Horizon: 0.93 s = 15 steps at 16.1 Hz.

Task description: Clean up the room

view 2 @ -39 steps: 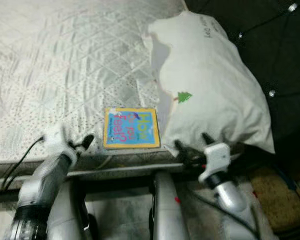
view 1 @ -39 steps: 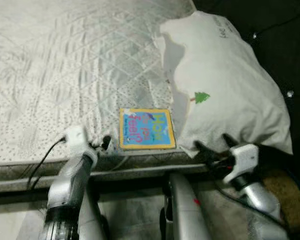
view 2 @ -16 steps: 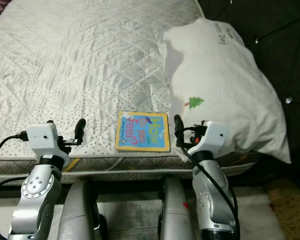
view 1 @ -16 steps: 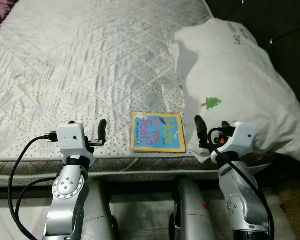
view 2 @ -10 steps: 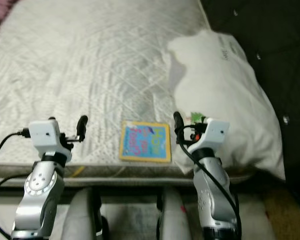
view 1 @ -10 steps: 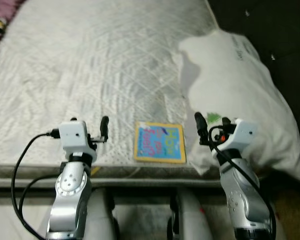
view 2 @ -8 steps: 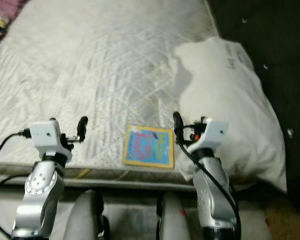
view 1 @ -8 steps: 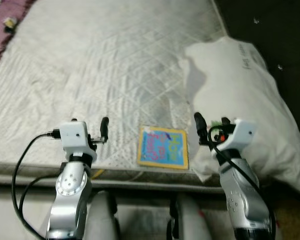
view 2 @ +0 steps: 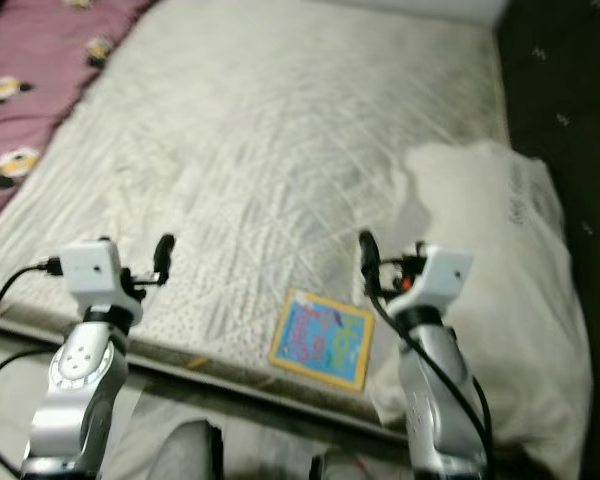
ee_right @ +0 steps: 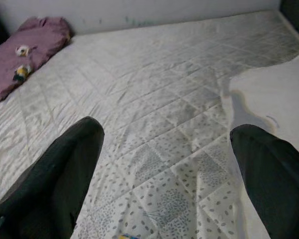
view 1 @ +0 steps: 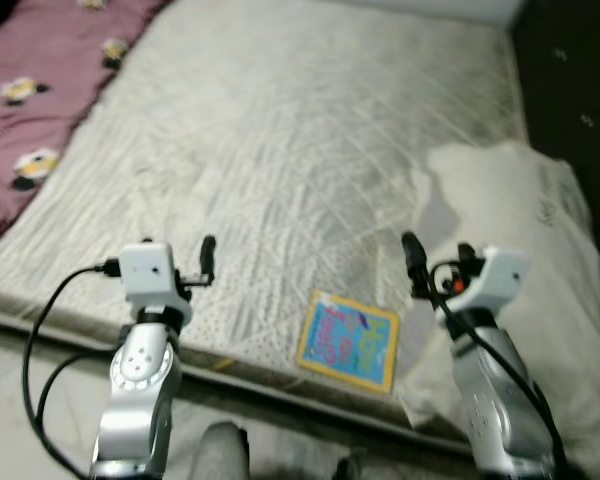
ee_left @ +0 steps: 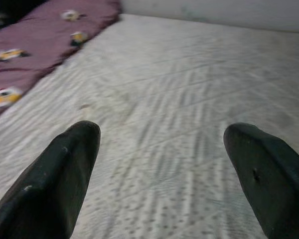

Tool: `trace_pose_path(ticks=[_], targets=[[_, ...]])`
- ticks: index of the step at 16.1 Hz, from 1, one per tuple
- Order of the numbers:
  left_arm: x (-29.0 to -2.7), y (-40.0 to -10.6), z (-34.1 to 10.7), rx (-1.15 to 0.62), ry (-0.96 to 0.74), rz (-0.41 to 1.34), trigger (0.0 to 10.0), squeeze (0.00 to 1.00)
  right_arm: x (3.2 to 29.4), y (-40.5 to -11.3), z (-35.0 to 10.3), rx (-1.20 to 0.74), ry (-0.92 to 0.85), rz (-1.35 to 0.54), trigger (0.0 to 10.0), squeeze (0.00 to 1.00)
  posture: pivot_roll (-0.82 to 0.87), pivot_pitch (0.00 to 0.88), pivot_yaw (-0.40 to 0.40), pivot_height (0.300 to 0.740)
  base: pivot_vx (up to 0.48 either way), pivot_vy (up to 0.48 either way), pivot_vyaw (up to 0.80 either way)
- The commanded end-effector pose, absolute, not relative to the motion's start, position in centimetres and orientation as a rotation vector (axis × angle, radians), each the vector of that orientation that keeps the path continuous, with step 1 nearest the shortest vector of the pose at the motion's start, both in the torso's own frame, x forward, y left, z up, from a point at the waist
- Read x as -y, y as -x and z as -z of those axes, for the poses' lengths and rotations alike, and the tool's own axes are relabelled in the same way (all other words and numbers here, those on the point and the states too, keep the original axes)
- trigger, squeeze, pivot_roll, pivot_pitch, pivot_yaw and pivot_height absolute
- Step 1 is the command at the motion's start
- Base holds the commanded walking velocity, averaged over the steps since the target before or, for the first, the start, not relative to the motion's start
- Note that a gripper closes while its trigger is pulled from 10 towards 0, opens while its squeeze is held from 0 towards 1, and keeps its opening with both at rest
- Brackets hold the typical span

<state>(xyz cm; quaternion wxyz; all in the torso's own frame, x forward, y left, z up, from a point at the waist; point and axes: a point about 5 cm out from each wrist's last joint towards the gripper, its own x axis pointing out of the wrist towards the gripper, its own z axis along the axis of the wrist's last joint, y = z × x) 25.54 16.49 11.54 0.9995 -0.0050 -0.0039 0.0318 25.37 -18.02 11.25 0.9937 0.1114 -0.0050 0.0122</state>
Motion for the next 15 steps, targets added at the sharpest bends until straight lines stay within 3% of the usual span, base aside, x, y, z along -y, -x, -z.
trace_pose_path(ticks=[1, 5, 9, 14, 15], targets=[[-16.9, -25.2, -10.6, -0.037, -0.003, -0.085, 10.0, 0.00, 18.3, -25.1, -11.3, 0.008, -0.217, -0.011, 10.0, 0.00, -0.03, 0.131, -0.021, 0.740, 0.000, 0.000, 0.00], [-16.3, -25.4, -10.3, -0.060, 0.003, -0.075, 10.0, 0.00, 18.7, -25.1, -11.5, 0.003, -0.145, 0.006, 10.0, 0.00, -0.04, 0.127, -0.025, 0.740, 0.000, 0.000, 0.00], [-16.2, -25.4, -10.1, -0.067, 0.018, -0.070, 10.0, 0.00, 19.0, -25.3, -11.4, 0.013, -0.181, 0.021, 10.0, 0.00, -0.03, 0.123, -0.030, 0.740, 0.000, 0.000, 0.00], [-16.1, -25.4, -10.0, -0.077, 0.048, -0.056, 10.0, 0.00, 19.2, -25.2, -9.6, -0.093, -0.117, 0.080, 10.0, 0.00, -0.03, 0.116, -0.029, 0.740, 0.000, 0.099, 0.00], [-16.1, -25.5, -10.0, -0.077, 0.050, -0.053, 10.0, 0.00, 18.4, -25.2, -9.6, -0.092, -0.141, 0.001, 10.0, 0.00, -0.03, 0.121, -0.030, 0.740, 0.000, 0.255, 0.00]])
